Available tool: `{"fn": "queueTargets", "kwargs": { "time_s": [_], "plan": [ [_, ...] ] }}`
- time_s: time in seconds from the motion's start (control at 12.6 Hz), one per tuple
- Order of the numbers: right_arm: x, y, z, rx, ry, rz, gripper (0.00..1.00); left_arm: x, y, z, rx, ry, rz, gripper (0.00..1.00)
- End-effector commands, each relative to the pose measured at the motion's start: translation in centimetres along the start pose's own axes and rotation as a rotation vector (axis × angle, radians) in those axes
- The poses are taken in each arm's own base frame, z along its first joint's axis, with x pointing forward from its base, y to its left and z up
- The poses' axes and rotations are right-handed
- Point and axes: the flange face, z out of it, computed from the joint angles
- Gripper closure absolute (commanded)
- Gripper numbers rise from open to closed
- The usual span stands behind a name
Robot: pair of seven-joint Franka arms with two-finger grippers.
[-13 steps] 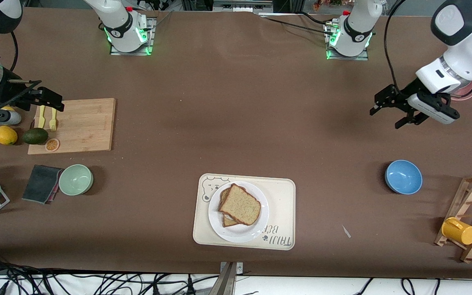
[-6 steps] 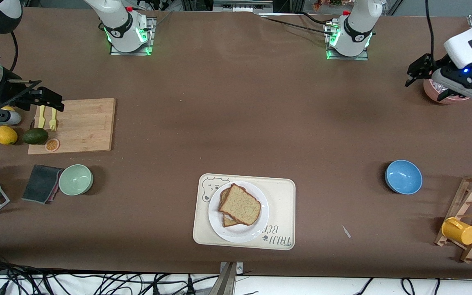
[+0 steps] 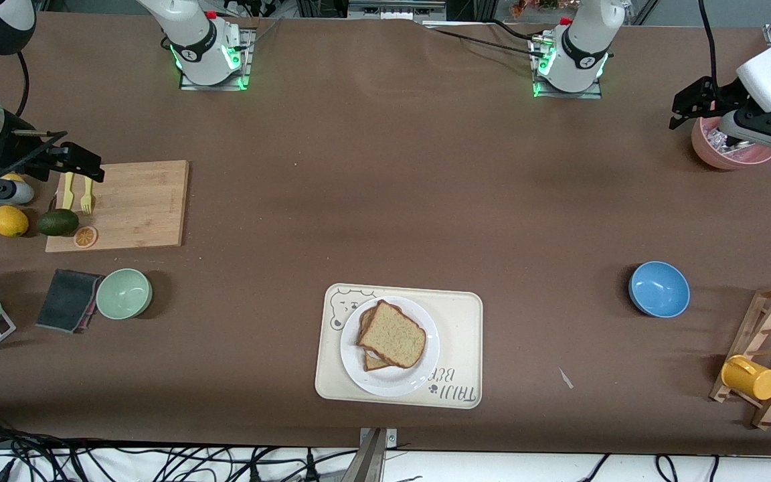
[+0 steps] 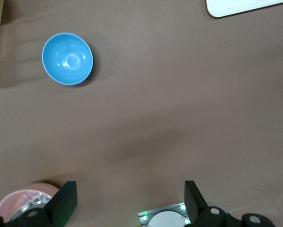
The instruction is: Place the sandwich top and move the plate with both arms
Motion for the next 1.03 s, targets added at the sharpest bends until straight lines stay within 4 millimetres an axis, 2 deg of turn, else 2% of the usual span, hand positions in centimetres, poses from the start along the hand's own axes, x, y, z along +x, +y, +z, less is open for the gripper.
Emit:
{"fn": "queueTargets", "kwargs": {
  "time_s": [0.0,0.56,0.71,0.95],
  "plan": [
    [-0.3,0.2,-0.2,0.006,0.002,0.007,0.0,0.5,1.5,-1.1,0.029,-0.026,-0.119,0.0],
    [-0.3,0.3,-0.2,0.006,0.0,0.008,0.0,1.9,1.1,-1.0,0.025,-0.027,-0.134,0.0],
    [-0.3,0.3,-0.2,0.006,0.0,0.01,0.0,2.9,0.9,-1.1,0.026,-0.022,-0.136,0.0],
    [-0.3,0.3,-0.2,0.006,0.0,0.01,0.0,2.9,0.8,-1.1,0.024,-0.022,-0.136,0.0]
  ]
}}
